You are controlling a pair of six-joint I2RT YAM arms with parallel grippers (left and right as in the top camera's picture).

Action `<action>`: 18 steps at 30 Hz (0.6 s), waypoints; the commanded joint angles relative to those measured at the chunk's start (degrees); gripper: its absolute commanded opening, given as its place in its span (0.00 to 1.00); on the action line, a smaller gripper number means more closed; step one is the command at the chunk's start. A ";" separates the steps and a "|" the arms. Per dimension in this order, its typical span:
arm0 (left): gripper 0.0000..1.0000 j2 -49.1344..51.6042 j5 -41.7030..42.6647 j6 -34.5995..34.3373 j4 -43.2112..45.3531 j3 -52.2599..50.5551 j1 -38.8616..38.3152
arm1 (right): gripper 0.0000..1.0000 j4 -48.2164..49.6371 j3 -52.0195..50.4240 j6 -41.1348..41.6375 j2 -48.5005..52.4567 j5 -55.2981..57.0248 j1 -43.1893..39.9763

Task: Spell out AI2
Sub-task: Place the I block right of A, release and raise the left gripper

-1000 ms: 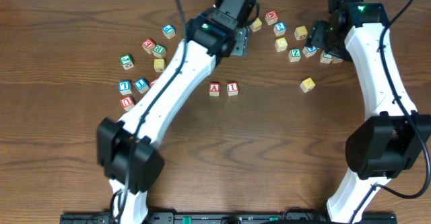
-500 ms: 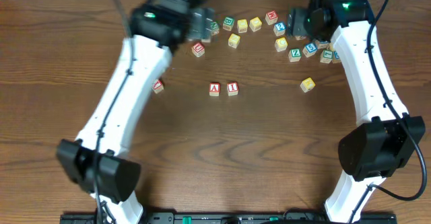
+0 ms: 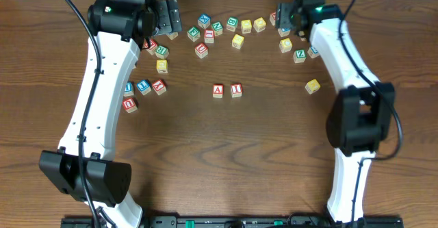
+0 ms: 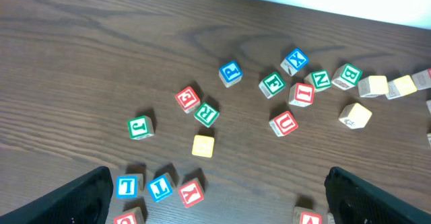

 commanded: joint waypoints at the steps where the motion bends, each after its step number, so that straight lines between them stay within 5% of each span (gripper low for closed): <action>1: 1.00 -0.52 0.74 -1.05 -0.50 0.87 0.11 | 0.65 1.75 0.33 -0.50 2.86 1.09 0.15; 11: 1.00 -0.52 0.74 -1.05 -1.14 0.87 0.11 | 0.48 5.40 0.33 -0.50 8.07 1.77 0.07; 18: 1.00 -0.52 0.74 -1.05 -1.16 0.87 0.11 | 0.49 9.46 0.33 -0.50 11.08 3.23 -0.02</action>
